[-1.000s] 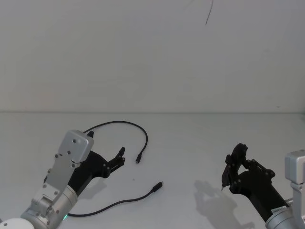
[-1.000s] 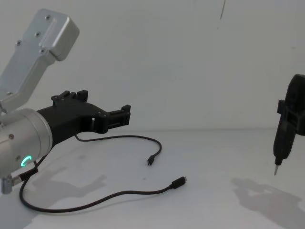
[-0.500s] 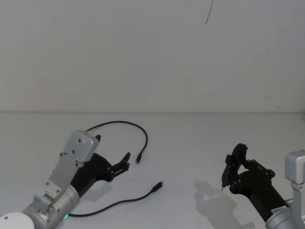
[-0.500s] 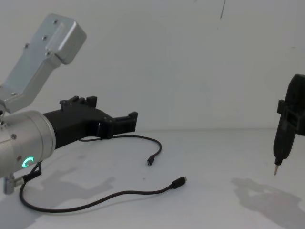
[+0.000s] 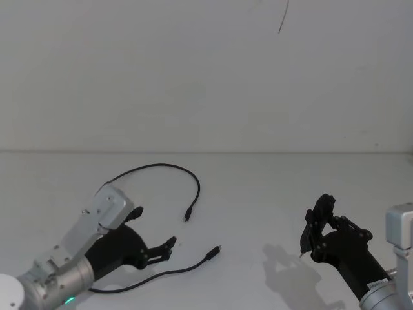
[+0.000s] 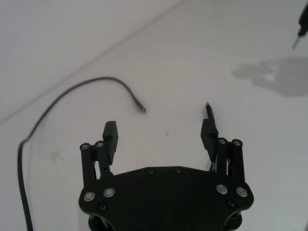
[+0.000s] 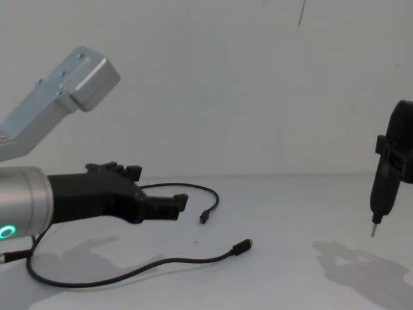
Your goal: Pick up the data cable with the one hand.
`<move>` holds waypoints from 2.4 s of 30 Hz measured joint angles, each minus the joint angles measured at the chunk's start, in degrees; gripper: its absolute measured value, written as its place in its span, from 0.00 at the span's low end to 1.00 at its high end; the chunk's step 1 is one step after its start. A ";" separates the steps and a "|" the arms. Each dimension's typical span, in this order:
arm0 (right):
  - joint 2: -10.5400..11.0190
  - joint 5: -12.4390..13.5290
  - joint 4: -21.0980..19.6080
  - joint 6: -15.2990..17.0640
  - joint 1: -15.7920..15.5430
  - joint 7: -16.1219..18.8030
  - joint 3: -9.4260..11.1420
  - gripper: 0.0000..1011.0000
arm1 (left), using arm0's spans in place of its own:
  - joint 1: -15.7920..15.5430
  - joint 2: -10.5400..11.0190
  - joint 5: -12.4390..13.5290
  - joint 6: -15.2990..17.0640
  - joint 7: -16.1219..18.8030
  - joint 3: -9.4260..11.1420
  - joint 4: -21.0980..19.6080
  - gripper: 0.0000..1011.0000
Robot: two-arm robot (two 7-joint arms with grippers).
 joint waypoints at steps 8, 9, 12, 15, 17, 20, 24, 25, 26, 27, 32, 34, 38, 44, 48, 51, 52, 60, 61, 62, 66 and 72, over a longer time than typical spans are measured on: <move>0.00 0.00 0.00 0.00 0.00 0.00 0.00 0.26 | -1.29 2.17 -1.95 2.72 -5.23 -0.46 1.17 0.99; 0.00 0.00 0.00 0.00 0.00 0.00 0.00 0.26 | -1.49 2.38 -2.11 2.95 -5.67 -0.50 1.32 0.99; 0.00 0.00 0.00 0.00 0.00 0.00 0.00 0.26 | -2.18 2.97 -2.79 3.65 -7.36 -0.56 1.79 0.99; 0.00 0.00 0.00 0.00 0.00 0.00 0.00 0.26 | -3.05 3.48 -3.39 4.12 -9.15 -0.56 2.30 0.99; 0.00 0.00 0.00 0.00 0.00 0.00 0.00 0.26 | -3.75 3.75 -3.78 4.33 -10.61 -0.47 2.63 0.99; 0.00 0.00 0.00 0.00 0.00 0.00 0.00 0.26 | -4.50 3.98 -4.16 4.47 -11.94 -0.28 3.01 0.99; 0.00 0.00 0.00 0.00 0.00 0.00 0.00 0.26 | -6.12 4.29 -4.76 4.66 -14.43 0.32 3.84 0.99; 0.00 0.00 0.00 0.00 0.00 0.00 0.00 0.26 | -6.73 4.37 -4.97 4.81 -15.42 0.59 4.17 0.99; 0.00 0.00 0.00 0.00 0.00 0.00 0.00 0.26 | -7.02 4.40 -5.05 4.87 -16.06 0.74 4.33 0.99; 0.00 0.00 0.00 0.00 0.00 0.00 0.00 0.26 | -7.73 4.51 -5.14 5.02 -16.95 1.13 4.67 0.99; 0.00 0.00 0.00 0.00 0.00 0.00 0.00 0.26 | -9.69 4.73 -5.18 5.67 -19.53 2.45 5.64 0.99; 0.00 0.00 0.00 0.00 0.00 0.00 0.00 0.26 | -10.66 4.82 -5.08 6.08 -20.65 3.20 6.17 0.99; 0.00 0.00 0.00 0.00 0.00 0.00 0.00 0.26 | -12.06 4.95 -4.68 6.83 -22.19 4.41 7.00 0.99; 0.00 0.00 0.00 0.00 0.00 0.00 0.00 0.26 | -13.67 5.14 -4.05 7.93 -23.94 6.04 8.16 0.99; 0.00 0.00 0.00 0.00 0.00 0.00 0.00 0.26 | -14.43 5.27 -3.68 8.48 -24.73 6.99 8.75 0.99; 0.00 0.00 0.00 0.00 0.00 0.00 0.00 0.26 | -15.00 5.38 -3.39 8.85 -25.24 7.72 9.16 0.99; 0.00 0.00 0.00 0.00 0.00 0.00 0.00 0.26 | -15.11 5.39 -3.29 8.95 -25.38 7.87 9.25 0.99; 0.00 0.00 0.00 0.00 0.00 0.00 0.00 0.26 | -16.22 5.43 -2.55 9.75 -26.20 9.64 10.37 0.99; 0.00 0.00 0.00 0.00 0.00 0.00 0.00 0.26 | -16.29 5.42 -2.49 9.83 -26.22 9.82 10.50 0.99; 0.00 0.00 0.00 0.00 0.00 0.00 0.00 0.26 | -16.36 5.41 -2.44 9.91 -26.23 9.95 10.60 0.99; 0.00 0.00 0.00 0.00 0.00 0.00 0.00 0.26 | -16.67 5.29 -2.11 10.40 -26.18 10.59 11.06 0.99; 0.00 0.00 0.00 0.00 0.00 0.00 0.00 0.26 | -17.00 4.94 -1.83 11.03 -25.61 11.34 11.59 0.99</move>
